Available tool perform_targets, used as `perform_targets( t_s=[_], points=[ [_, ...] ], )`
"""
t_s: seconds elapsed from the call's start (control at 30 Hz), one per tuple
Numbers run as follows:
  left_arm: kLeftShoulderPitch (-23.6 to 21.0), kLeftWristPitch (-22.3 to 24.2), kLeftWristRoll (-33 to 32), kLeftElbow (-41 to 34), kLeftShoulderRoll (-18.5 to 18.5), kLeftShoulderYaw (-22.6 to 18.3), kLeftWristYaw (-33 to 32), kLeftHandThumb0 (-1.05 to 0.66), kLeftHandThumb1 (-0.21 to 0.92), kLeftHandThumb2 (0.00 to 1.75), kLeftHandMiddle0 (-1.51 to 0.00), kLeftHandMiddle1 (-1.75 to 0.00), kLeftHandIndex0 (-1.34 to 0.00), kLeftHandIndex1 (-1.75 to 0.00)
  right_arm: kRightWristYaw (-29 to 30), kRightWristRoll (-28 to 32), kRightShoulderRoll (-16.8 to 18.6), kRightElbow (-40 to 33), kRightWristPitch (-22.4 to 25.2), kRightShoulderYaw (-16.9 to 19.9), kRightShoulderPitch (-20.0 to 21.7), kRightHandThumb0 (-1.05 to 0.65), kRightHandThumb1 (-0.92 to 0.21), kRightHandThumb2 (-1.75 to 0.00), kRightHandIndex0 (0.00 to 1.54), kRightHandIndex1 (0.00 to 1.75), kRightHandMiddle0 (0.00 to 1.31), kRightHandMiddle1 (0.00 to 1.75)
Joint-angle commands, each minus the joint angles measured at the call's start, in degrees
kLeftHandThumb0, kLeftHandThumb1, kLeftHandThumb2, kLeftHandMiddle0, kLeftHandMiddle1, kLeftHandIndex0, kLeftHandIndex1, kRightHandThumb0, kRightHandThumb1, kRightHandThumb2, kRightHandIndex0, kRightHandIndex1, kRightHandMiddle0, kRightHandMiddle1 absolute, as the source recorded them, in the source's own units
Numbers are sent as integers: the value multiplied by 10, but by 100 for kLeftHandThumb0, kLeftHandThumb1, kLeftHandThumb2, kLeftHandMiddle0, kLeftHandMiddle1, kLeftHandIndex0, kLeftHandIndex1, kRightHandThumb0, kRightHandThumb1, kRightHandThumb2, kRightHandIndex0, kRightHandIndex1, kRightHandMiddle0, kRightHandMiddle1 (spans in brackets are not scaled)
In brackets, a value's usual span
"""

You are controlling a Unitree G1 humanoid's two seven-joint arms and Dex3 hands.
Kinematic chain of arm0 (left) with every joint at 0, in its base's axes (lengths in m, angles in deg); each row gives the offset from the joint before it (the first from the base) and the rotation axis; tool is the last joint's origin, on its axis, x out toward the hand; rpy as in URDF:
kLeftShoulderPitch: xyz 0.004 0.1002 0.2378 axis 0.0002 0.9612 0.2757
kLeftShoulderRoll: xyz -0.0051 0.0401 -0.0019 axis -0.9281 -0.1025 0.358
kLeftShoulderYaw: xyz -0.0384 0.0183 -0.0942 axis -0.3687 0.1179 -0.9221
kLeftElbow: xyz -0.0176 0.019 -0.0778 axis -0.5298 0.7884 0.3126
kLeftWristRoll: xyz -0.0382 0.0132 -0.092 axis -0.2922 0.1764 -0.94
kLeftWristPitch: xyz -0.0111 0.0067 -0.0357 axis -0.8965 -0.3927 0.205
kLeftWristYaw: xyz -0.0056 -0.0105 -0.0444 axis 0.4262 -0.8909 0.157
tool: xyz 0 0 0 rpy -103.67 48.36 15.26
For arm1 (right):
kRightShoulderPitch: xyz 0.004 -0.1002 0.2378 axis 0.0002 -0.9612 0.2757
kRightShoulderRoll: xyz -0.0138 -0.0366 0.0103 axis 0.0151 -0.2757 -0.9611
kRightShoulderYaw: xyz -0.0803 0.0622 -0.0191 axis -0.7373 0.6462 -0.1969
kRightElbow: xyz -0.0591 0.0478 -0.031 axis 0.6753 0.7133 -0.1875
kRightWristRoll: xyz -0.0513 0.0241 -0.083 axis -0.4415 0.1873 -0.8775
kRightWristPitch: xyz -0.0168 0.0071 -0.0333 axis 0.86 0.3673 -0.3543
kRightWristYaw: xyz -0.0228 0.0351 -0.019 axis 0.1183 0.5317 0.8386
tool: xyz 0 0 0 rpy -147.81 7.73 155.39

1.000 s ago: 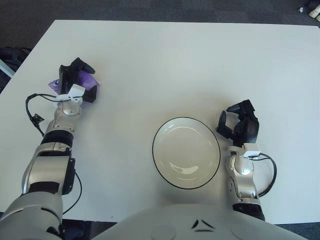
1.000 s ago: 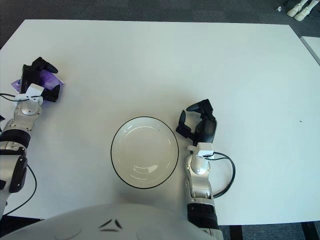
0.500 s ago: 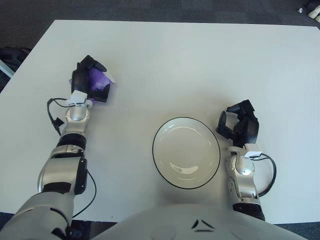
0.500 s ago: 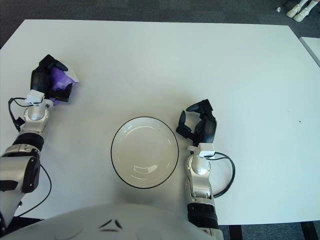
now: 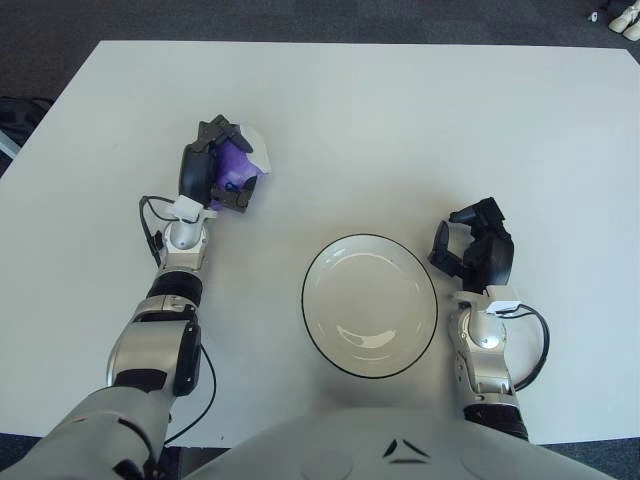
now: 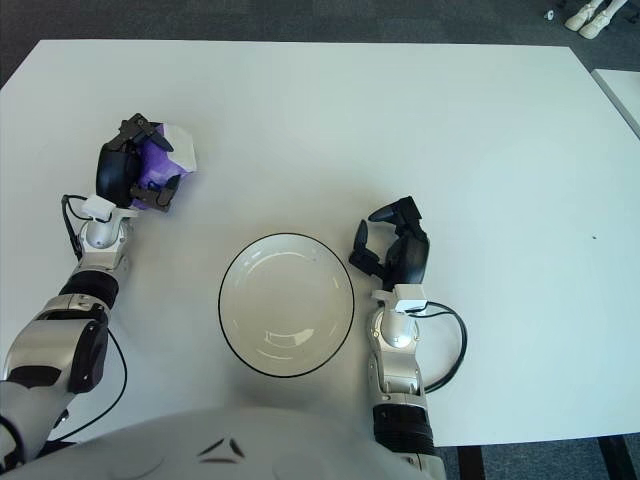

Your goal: Put the tissue paper into the plate.

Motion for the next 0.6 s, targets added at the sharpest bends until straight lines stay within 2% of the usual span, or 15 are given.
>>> perform_targets(
  t_s=[0.0,0.13,0.27,0.4,0.57],
  points=[
    [27,5,-2,11,17,6,19,0,-10,175,-95,-163,-70,-175,-3,1,1,67,1,5,-30,-48,-32,-132,109,175,61,175],
    [29,-1,9,-1,20,9,10,0,-10,175,-96,-161,-70,-175,-4,2,1,72,-6,6,-28,-49,-31,-134,111,175,62,175],
    [36,-5,24,-44,29,15,-9,0,-11,175,-97,-161,-70,-175,-5,3,0,76,-10,7,-26,-49,-30,-134,111,175,62,175],
    [40,-17,28,-63,34,13,-16,0,-11,175,-97,-160,-70,-175,1,-1,2,68,17,8,-27,-49,-30,-135,110,175,63,175],
    [46,-34,1,-103,42,10,7,0,-11,175,-98,-160,-70,-175,12,-9,7,57,44,7,-28,-48,-32,-133,108,175,61,175]
  ],
)
